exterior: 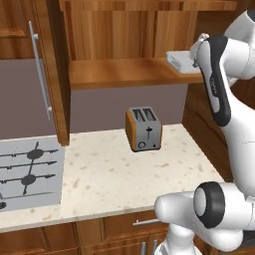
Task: Retrieve the tupperware and aluminum foil from the cabinet and place them on the dining counter near the plate with chicken drumstick and shrimp to prepare for storing leftovers.
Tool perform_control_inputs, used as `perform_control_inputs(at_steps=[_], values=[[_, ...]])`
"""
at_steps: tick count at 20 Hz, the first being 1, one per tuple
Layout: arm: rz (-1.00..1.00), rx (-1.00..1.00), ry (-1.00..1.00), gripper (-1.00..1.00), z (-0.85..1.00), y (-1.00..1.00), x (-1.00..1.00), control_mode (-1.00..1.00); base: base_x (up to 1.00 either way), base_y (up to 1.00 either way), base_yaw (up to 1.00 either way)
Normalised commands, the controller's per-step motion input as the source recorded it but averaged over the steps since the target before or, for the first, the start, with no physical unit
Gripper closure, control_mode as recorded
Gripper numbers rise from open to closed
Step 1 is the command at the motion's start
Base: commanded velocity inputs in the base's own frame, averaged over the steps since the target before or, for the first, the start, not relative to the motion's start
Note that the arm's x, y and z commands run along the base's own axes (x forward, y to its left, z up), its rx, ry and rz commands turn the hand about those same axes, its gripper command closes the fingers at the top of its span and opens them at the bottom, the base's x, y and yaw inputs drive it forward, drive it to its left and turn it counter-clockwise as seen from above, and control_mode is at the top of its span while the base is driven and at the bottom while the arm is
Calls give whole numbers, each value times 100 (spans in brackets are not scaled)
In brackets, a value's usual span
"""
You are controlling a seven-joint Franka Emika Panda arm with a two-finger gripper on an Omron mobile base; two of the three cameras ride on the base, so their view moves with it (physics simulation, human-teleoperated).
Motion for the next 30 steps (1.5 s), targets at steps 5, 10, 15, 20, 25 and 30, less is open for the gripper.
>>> perform_control_inputs(at_steps=[5,10,15,20,25,30], values=[[-9,3,0,-100,0,-27,62,-100,0,0,0],[-8,1,0,-100,-1,-26,63,-100,0,0,0],[-8,0,0,-100,-1,-1,79,-100,0,0,0],[-7,0,0,-100,-12,0,83,-100,0,0,0],[-4,3,2,-100,-2,-12,75,-100,0,0,0],[0,8,14,-100,-14,-28,39,-100,0,0,0]])
